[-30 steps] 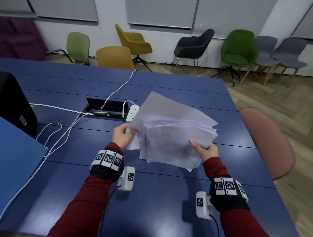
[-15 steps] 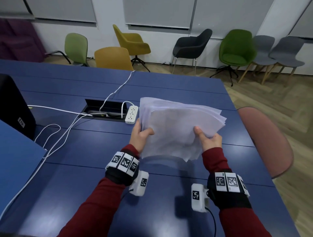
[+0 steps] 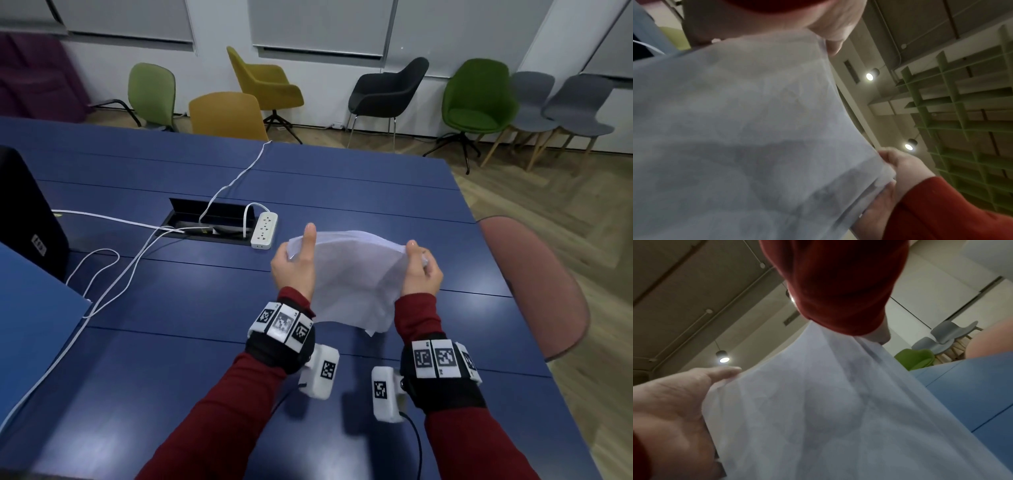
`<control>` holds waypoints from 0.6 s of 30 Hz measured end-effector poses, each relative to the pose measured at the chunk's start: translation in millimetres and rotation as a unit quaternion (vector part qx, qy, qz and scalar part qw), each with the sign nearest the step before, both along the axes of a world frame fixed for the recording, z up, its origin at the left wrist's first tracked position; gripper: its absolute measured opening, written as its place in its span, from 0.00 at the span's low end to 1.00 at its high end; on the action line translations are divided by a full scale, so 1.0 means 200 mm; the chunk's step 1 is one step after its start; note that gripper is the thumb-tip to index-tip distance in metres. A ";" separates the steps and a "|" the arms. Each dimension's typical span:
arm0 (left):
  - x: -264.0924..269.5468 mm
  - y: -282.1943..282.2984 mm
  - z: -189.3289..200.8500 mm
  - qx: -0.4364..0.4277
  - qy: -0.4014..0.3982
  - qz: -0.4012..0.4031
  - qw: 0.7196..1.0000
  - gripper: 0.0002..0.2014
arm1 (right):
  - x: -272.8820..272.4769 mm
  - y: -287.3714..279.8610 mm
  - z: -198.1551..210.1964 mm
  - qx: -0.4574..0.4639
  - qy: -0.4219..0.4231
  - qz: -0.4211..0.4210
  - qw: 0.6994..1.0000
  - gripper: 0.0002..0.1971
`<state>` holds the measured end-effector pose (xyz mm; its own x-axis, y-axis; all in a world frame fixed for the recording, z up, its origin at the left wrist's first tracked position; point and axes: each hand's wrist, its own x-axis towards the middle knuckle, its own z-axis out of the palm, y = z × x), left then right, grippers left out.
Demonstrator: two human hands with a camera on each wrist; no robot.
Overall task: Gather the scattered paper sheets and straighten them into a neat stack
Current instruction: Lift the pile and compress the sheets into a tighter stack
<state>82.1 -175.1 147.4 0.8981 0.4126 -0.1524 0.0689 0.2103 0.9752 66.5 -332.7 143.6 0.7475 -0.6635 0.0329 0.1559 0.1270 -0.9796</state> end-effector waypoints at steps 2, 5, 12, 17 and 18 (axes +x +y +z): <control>0.03 0.01 0.00 0.006 0.015 0.025 1.000 0.21 | 0.01 0.00 0.00 -0.001 -0.006 0.007 1.000 0.07; 0.06 0.03 -0.02 0.002 0.014 0.022 1.000 0.15 | 0.00 -0.02 -0.02 -0.009 -0.030 0.051 0.998 0.07; 0.07 0.09 0.02 -0.021 0.010 -0.054 0.998 0.14 | -0.03 0.00 -0.07 -0.086 0.071 0.158 0.981 0.08; 0.01 0.11 0.07 0.053 -0.115 -0.086 0.988 0.22 | -0.02 -0.03 0.04 -0.076 -0.005 0.154 0.985 0.07; -0.01 0.11 0.07 0.063 -0.121 -0.082 0.987 0.22 | -0.03 -0.04 0.04 -0.086 -0.012 0.172 0.981 0.07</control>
